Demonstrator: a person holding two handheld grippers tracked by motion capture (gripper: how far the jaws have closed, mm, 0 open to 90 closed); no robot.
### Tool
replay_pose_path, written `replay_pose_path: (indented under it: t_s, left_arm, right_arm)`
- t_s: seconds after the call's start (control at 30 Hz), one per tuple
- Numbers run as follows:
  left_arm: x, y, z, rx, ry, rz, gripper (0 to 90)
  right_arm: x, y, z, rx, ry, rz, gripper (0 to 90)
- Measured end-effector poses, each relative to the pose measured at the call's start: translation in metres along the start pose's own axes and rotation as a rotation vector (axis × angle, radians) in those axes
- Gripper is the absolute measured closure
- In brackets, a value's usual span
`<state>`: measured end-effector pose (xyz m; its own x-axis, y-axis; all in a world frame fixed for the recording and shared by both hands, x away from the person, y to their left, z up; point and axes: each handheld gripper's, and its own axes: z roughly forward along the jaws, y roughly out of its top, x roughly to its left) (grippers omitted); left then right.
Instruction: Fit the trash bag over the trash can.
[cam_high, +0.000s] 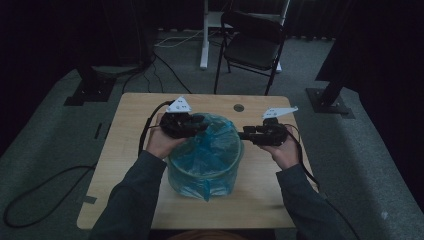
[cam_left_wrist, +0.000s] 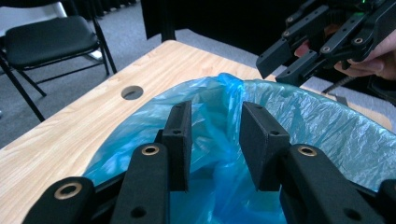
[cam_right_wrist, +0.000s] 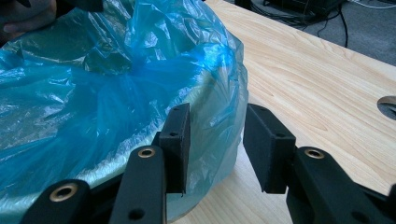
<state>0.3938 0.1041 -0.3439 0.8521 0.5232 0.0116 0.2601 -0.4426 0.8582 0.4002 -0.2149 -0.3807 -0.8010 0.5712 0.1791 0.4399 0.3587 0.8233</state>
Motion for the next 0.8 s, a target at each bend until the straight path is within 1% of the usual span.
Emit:
replay_pose_path:
  t_s: [0.03,0.07,0.23,0.27,0.3,0.37,0.47,0.53,0.6,0.63,0.67,0.73,0.8]
  left_arm:
    - [0.0,0.0,0.0,0.0,0.0,0.0,64.5]
    - [-0.002,0.002,0.003,0.019,0.014,0.019,64.5]
    - [-0.004,0.006,0.004,0.03,0.01,0.027,64.4]
    - [-0.006,0.007,0.006,0.035,0.014,0.035,64.4]
    - [-0.006,0.007,0.006,0.035,0.014,0.035,64.4]
    - [-0.009,0.01,0.01,0.041,0.007,0.047,64.2]
    - [-0.013,0.013,0.018,0.08,0.007,0.07,63.6]
    - [-0.015,0.013,0.023,0.107,0.021,0.084,63.5]
    - [-0.016,0.013,0.028,0.134,0.026,0.088,63.5]
    - [-0.017,0.013,0.031,0.156,0.038,0.104,63.5]
    - [-0.018,0.013,0.033,0.163,0.042,0.106,63.5]
    - [-0.021,0.013,0.037,0.206,0.055,0.133,63.4]
    - [-0.021,0.014,0.038,0.216,0.057,0.14,63.4]
  right_arm:
    - [0.0,0.0,0.0,0.0,0.0,0.0,61.2]
    - [0.0,-0.001,0.0,-0.003,-0.002,0.002,61.3]
    - [-0.002,-0.003,-0.001,-0.006,0.005,0.012,61.3]
    - [-0.002,-0.003,-0.001,-0.006,0.004,0.011,61.3]
    - [-0.002,-0.003,-0.001,-0.006,0.004,0.011,61.3]
    - [-0.002,-0.003,0.0,-0.009,0.005,0.013,61.3]
    - [-0.002,-0.003,0.0,-0.009,0.005,0.013,61.3]
    - [-0.002,-0.003,-0.001,-0.008,0.005,0.011,61.4]
    - [-0.002,-0.004,-0.001,-0.008,0.006,0.008,61.3]
    - [-0.002,-0.004,-0.001,-0.008,0.009,0.008,61.3]
    - [-0.002,-0.004,-0.001,-0.006,0.01,0.008,61.2]
    - [-0.003,-0.005,-0.001,-0.006,0.012,0.009,61.2]
    - [-0.003,-0.005,-0.001,-0.007,0.012,0.009,61.2]
